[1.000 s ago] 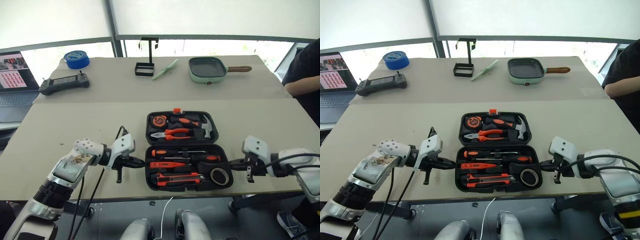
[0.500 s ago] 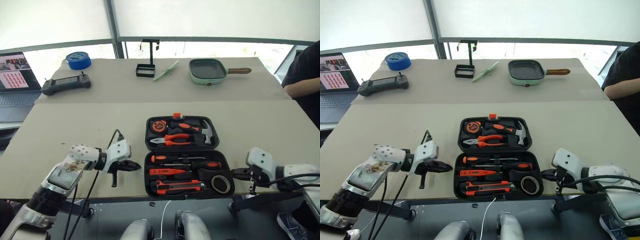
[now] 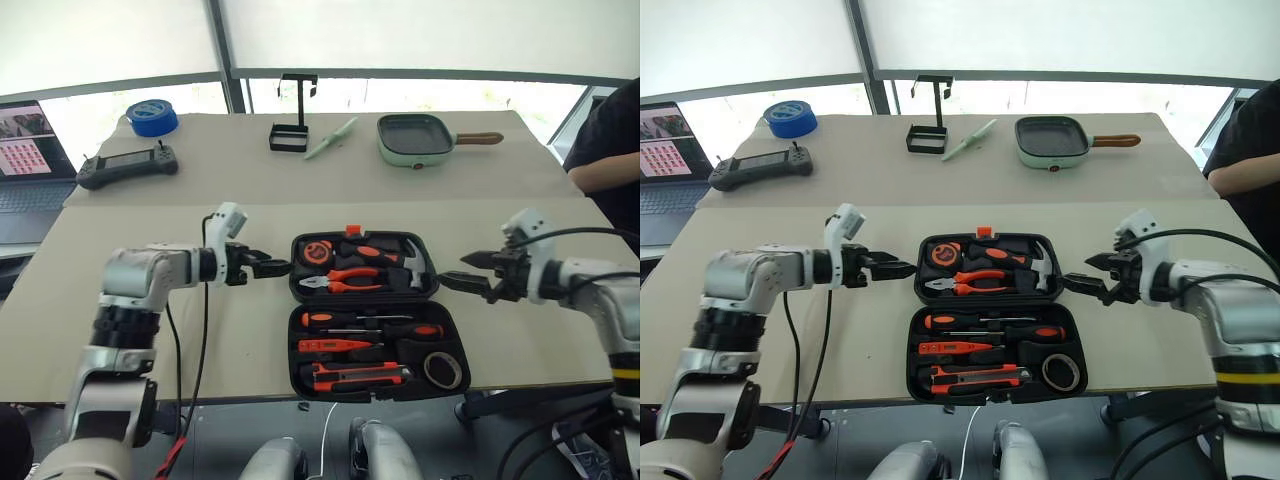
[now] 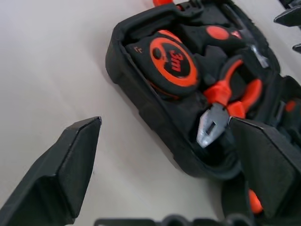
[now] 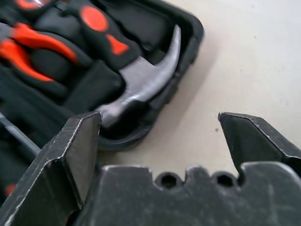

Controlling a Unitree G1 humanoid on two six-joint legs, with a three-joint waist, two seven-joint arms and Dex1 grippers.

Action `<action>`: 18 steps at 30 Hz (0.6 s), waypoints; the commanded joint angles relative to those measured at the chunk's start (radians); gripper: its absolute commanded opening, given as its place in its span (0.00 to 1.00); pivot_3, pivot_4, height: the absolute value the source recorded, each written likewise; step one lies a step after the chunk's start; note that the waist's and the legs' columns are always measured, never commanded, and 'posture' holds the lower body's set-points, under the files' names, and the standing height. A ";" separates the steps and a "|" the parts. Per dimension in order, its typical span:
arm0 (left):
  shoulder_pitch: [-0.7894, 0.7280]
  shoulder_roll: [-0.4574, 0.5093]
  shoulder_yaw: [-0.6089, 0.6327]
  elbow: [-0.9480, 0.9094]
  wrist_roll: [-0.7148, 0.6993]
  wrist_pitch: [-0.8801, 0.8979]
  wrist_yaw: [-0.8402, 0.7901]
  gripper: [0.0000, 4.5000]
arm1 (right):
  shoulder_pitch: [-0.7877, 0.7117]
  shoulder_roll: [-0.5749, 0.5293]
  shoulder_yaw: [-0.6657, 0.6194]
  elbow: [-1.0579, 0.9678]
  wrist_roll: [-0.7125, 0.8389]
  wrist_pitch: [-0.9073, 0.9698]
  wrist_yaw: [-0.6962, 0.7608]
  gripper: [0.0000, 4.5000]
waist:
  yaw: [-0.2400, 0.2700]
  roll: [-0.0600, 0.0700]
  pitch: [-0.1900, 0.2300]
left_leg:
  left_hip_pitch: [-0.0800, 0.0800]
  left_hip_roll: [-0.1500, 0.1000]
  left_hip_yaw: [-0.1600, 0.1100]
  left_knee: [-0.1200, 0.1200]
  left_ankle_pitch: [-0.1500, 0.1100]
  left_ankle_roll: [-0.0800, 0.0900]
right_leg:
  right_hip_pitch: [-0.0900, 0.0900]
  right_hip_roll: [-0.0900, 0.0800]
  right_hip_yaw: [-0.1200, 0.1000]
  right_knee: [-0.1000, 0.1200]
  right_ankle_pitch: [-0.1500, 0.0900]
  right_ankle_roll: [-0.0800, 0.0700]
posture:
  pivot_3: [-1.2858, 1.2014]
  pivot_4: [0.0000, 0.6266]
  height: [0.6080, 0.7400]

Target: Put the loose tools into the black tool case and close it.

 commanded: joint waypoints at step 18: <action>0.067 -0.040 -0.016 -0.061 0.005 -0.014 0.068 0.03 | -0.090 0.099 0.058 0.043 -0.024 0.096 -0.061 0.05 | 0.002 0.002 -0.002 | 0.008 0.000 0.000 0.000 0.001 -0.003 | 0.005 0.000 0.002 0.000 0.000 -0.001 | 0.52 0.24 1.00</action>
